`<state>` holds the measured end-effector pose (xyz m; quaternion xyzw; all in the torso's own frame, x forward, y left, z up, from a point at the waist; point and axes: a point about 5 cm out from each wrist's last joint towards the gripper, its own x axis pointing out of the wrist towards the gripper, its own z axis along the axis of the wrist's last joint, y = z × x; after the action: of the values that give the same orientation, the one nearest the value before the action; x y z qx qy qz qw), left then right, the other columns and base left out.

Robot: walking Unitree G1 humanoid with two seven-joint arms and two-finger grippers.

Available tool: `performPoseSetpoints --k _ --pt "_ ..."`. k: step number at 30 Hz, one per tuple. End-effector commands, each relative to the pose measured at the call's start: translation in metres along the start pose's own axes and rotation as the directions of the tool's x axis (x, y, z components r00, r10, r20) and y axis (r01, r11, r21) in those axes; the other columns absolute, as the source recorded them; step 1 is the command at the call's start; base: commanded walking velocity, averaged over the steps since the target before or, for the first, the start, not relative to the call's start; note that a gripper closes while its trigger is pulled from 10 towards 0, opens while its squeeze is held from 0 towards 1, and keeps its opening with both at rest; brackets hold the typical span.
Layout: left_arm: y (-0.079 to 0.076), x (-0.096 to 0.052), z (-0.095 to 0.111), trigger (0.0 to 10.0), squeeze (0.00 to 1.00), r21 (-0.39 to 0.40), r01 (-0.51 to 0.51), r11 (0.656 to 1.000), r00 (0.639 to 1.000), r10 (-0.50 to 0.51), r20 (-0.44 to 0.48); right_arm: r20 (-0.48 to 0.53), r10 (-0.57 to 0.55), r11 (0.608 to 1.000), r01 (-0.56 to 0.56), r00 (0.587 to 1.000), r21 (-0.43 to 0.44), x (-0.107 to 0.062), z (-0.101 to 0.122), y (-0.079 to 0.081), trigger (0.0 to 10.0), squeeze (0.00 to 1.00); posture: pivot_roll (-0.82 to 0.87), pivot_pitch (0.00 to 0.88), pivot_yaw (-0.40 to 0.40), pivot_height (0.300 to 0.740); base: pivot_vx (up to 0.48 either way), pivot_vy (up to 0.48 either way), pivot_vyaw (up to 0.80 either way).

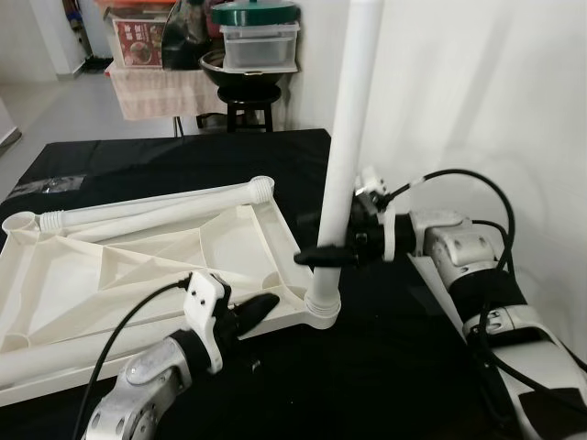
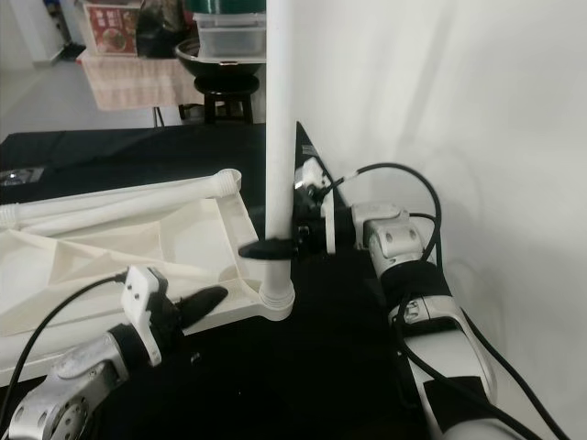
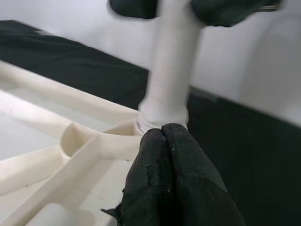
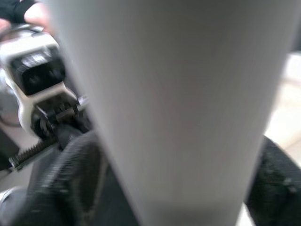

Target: Building children table

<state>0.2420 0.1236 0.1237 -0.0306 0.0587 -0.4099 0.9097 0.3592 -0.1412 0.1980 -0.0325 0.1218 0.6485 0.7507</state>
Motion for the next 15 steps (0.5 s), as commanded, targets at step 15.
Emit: performPoseSetpoints --k 15 --pt "-0.003 -0.004 0.002 10.0 0.00 0.136 -0.008 0.991 0.999 0.015 -0.047 0.044 -0.136 0.990 0.135 0.990 0.035 -0.001 -0.043 0.005 0.0 0.00 -0.07 0.000 -0.032 0.740 0.000 0.000 0.00"
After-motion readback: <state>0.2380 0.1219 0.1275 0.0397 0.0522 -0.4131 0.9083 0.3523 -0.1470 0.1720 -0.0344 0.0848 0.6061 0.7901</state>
